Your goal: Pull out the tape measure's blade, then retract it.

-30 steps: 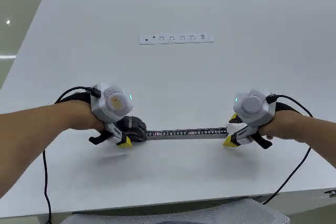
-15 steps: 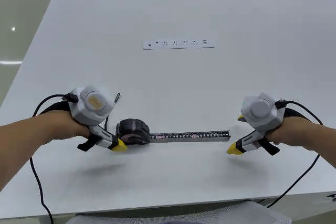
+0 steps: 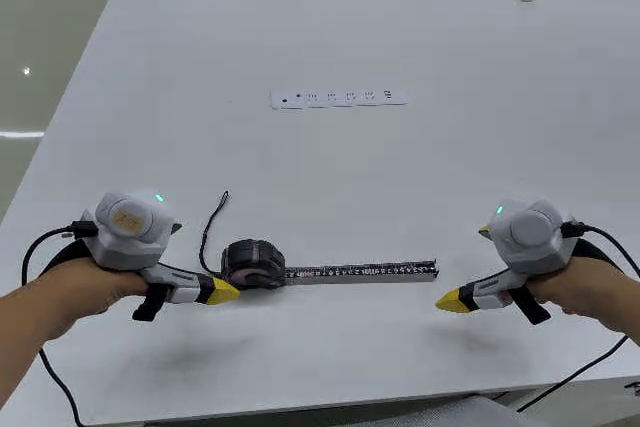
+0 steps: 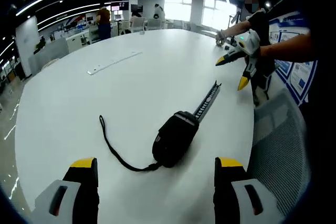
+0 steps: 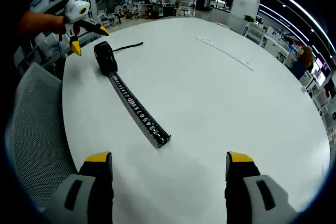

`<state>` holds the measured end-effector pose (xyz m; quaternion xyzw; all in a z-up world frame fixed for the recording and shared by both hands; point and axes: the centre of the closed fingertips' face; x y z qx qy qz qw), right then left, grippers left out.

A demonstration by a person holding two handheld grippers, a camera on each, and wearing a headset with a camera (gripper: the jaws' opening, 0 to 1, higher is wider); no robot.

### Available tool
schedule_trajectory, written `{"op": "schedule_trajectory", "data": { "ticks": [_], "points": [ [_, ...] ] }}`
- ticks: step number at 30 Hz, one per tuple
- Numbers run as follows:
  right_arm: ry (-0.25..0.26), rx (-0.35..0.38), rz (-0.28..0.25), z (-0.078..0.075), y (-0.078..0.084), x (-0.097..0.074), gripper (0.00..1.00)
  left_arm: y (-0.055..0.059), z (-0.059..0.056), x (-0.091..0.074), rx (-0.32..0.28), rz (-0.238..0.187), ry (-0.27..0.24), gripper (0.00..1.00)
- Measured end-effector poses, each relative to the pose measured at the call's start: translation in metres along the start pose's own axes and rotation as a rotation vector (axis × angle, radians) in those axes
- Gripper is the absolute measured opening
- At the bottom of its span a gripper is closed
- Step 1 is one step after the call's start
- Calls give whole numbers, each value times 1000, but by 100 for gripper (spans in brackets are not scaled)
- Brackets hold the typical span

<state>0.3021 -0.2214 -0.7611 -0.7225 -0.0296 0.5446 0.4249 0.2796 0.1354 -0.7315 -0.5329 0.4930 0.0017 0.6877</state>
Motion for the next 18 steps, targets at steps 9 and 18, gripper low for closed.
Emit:
{"op": "schedule_trajectory", "data": {
  "ticks": [9, 18],
  "points": [
    [41, 81, -70, 6, 8, -17, 93, 18, 8, -22, -107, -81, -83, 96],
    [76, 125, -126, 15, 17, -34, 99, 24, 12, -54, -170, -173, -149, 100]
  ]
}}
Point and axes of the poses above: the centre of the closed fingertips' face, and the gripper's own axes: x roughly forward along the fingers, z roughly to its left, y roughly out of its underside, and after that the axes turned 3 degrees about -z, right-handed
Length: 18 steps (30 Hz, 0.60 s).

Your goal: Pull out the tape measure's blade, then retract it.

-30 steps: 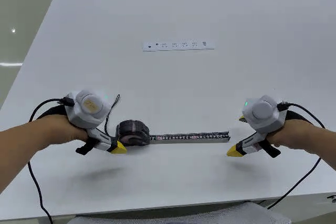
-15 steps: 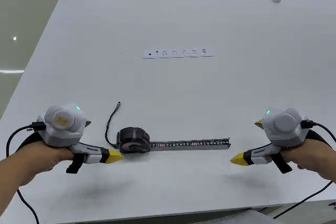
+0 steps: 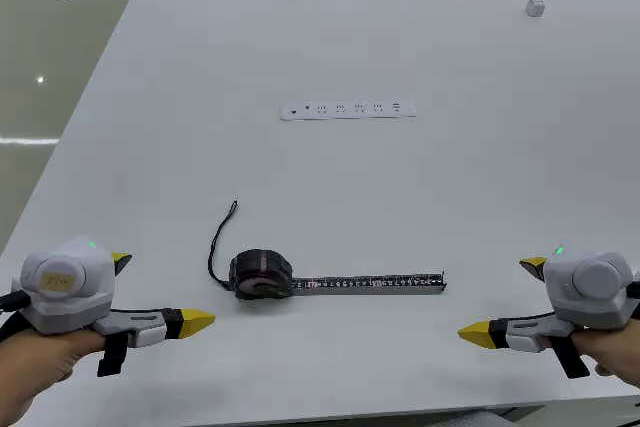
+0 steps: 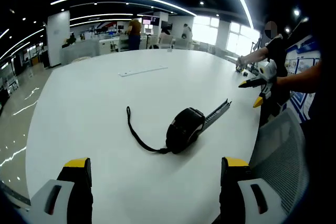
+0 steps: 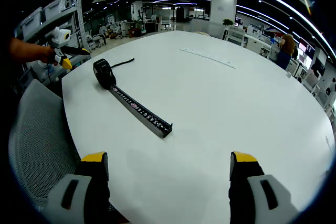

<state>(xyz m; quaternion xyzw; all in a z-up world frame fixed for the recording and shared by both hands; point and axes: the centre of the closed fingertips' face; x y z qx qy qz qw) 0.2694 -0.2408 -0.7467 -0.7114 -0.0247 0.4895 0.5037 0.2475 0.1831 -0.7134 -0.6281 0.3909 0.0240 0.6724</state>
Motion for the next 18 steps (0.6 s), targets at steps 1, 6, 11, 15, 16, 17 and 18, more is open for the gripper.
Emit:
{"op": "schedule_trajectory", "data": {
  "ticks": [1, 6, 11, 15, 16, 17, 18],
  "points": [
    [4, 4, -5, 1, 0, -2, 99, 0, 1, -3, -5, -8, -6, 100],
    [21, 29, -40, 7, 1, -11, 100, 5, 6, -16, -24, -34, -34, 100],
    [40, 39, -73, 12, 2, -22, 100, 5, 8, -27, -57, -70, -56, 100],
    [43, 51, -94, 19, 5, -28, 100, 11, 7, -32, -66, -80, -60, 100],
    [45, 49, -94, 20, 6, -28, 100, 12, 6, -32, -67, -78, -60, 100],
    [45, 50, -94, 23, 7, -30, 100, 14, 6, -33, -67, -76, -61, 100],
    [47, 52, -95, 24, 8, -30, 100, 15, 6, -34, -67, -76, -63, 100]
  ]
}}
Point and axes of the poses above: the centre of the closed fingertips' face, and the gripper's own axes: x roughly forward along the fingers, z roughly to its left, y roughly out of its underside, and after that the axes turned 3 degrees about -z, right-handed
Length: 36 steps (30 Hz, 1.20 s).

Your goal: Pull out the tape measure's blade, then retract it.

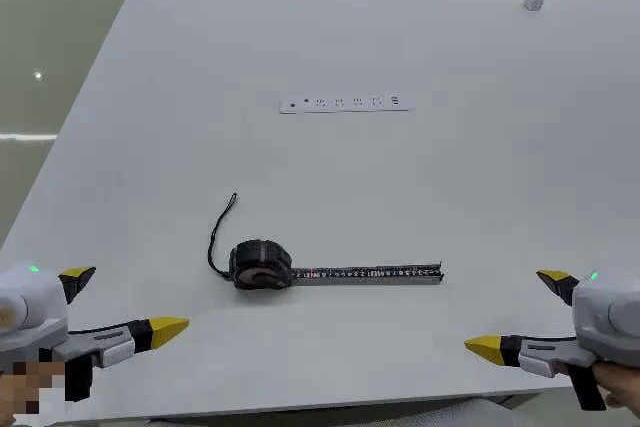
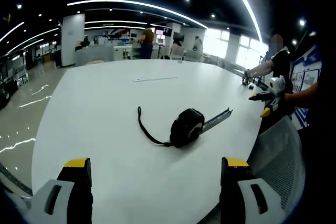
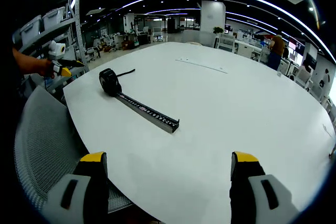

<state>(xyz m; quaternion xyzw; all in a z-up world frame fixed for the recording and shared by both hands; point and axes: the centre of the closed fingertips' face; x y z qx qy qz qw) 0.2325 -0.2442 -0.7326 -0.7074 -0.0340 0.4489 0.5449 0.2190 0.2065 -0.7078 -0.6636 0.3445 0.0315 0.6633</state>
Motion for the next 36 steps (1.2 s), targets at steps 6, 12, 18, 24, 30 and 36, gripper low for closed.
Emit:
{"op": "schedule_trajectory", "data": {
  "ticks": [6, 12, 18, 24, 30, 36],
  "points": [
    [22, 13, -16, 0, 3, -6, 100, 1, 2, -5, -22, -18, -20, 100],
    [32, 21, -17, -3, 5, -8, 100, 2, -1, -6, -22, -16, -22, 100],
    [34, 22, -13, -3, 7, -10, 100, 0, -1, -5, -21, -22, -27, 100],
    [38, 23, -9, -4, 9, -12, 100, -2, -1, -5, -16, -26, -33, 100],
    [38, 9, 12, -7, 14, -13, 99, -4, -3, -6, -21, -32, -43, 100],
    [20, -63, 36, -12, 13, -12, 96, -5, -6, -7, -47, -28, -61, 100]
  ]
}}
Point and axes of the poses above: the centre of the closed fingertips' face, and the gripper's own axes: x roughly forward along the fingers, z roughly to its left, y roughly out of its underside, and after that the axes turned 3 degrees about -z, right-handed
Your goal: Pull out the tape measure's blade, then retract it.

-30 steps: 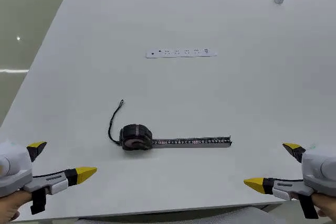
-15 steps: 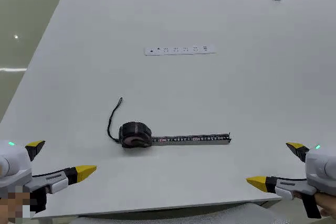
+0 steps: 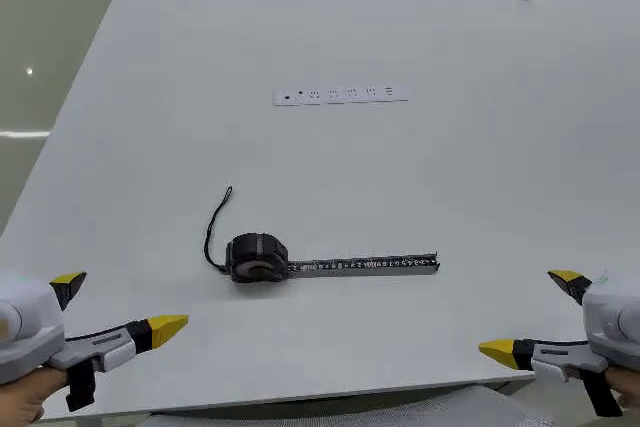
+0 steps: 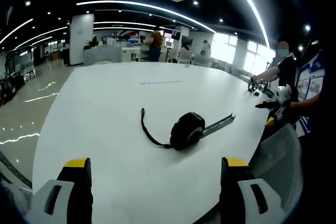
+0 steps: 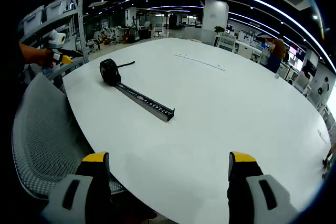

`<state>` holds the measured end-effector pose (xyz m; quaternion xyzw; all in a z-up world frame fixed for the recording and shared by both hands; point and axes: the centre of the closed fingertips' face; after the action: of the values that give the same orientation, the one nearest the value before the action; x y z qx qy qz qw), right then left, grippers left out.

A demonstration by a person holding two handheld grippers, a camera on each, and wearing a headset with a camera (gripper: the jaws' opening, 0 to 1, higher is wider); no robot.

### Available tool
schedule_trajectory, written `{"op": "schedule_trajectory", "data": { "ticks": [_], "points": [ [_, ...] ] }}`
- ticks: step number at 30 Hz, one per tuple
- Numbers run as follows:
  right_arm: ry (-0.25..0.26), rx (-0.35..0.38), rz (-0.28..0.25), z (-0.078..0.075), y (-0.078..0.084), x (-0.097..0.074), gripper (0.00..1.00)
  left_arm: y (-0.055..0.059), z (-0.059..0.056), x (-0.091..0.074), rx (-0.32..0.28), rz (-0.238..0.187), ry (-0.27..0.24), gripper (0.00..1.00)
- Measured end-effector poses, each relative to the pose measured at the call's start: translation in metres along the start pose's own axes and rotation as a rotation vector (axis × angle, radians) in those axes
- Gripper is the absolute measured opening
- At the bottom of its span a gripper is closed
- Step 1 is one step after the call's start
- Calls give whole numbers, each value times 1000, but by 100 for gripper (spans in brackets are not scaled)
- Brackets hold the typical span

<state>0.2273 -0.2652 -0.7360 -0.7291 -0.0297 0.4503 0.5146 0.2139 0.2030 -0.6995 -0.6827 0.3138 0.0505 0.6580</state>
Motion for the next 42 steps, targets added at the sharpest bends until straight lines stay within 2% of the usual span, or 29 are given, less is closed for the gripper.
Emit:
{"op": "schedule_trajectory", "data": {
  "ticks": [11, 15, 24, 26, 28, 30, 37, 40, 42],
  "points": [
    [-53, -50, 13, -13, -11, 8, 94, -16, -20, 12, 11, -20, -46, 100],
    [-77, -70, 13, -12, -19, 11, 93, -16, -25, 21, 9, -6, -63, 100],
    [-136, -130, 23, -10, -28, 21, 92, -25, -38, 33, 10, -17, -98, 100],
    [-154, -152, 31, -11, -30, 22, 91, -25, -41, 36, -29, -11, -99, 100],
    [-173, -170, 39, -11, -33, 23, 91, -25, -45, 38, -34, -6, -104, 100],
    [-188, -193, 48, -12, -36, 23, 89, -25, -48, 40, -15, -4, -115, 100],
    [-208, -248, 57, -18, -49, 26, 88, -28, -56, 46, -12, -19, -137, 100],
    [-234, -286, 76, -17, -53, 29, 86, -26, -57, 50, 3, -15, -155, 100],
    [-255, -315, 93, -13, -55, 30, 84, -26, -61, 54, 1, -13, -149, 100]
  ]
}}
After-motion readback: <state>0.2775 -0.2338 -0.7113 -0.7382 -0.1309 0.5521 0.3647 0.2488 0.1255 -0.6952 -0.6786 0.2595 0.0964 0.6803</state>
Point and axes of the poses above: the centre of the closed fingertips' face, and the gripper's own axes: x roughly forward along the fingers, z roughly to its left, y roughly out of its underside, and after that the axes turned 3 degrees about -z, right-handed
